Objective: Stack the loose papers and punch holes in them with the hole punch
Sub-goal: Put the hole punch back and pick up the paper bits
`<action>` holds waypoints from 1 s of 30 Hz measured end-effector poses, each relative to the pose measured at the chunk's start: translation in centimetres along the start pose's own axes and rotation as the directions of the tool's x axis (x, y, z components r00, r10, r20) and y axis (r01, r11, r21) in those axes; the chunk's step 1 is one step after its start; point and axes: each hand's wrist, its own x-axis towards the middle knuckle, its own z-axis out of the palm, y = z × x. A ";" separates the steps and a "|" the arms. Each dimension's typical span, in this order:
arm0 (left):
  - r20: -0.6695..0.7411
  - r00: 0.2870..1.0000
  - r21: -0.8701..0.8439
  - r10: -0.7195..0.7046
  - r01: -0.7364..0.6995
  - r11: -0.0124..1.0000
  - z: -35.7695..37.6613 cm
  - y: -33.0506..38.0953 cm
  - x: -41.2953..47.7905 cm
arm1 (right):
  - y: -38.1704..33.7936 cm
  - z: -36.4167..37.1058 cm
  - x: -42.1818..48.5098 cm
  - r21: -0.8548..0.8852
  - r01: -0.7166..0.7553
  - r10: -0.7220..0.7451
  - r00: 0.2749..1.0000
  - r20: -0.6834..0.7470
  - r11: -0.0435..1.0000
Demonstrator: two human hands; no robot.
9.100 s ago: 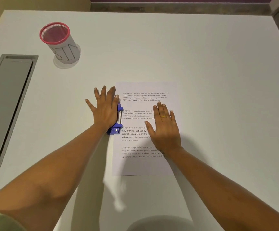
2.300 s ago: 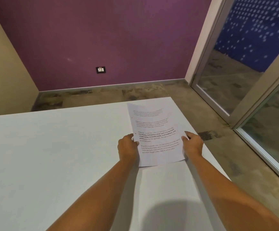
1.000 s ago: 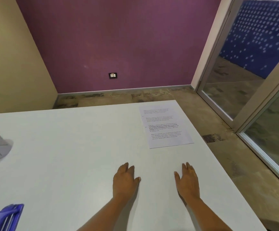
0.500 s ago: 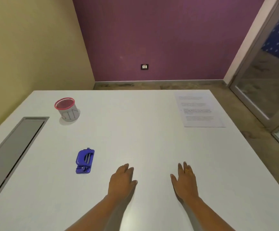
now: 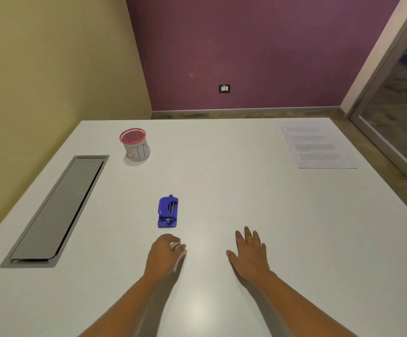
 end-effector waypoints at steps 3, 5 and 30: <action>-0.079 0.992 -0.132 -0.099 0.088 0.987 -2.5 -0.7 1.2 | -1.7 0.4 -0.2 -0.006 0.009 -0.008 1.000 0.026 1.000; -0.122 0.983 -0.173 -0.134 0.112 0.979 -4.1 -0.8 2.4 | -2.1 0.7 -0.3 -0.034 0.011 -0.010 1.000 0.026 0.999; 0.181 0.911 -0.682 -0.370 0.387 0.621 -5.1 1.2 9.7 | -1.2 1.1 -0.4 -0.054 0.056 -0.056 0.998 -0.008 0.997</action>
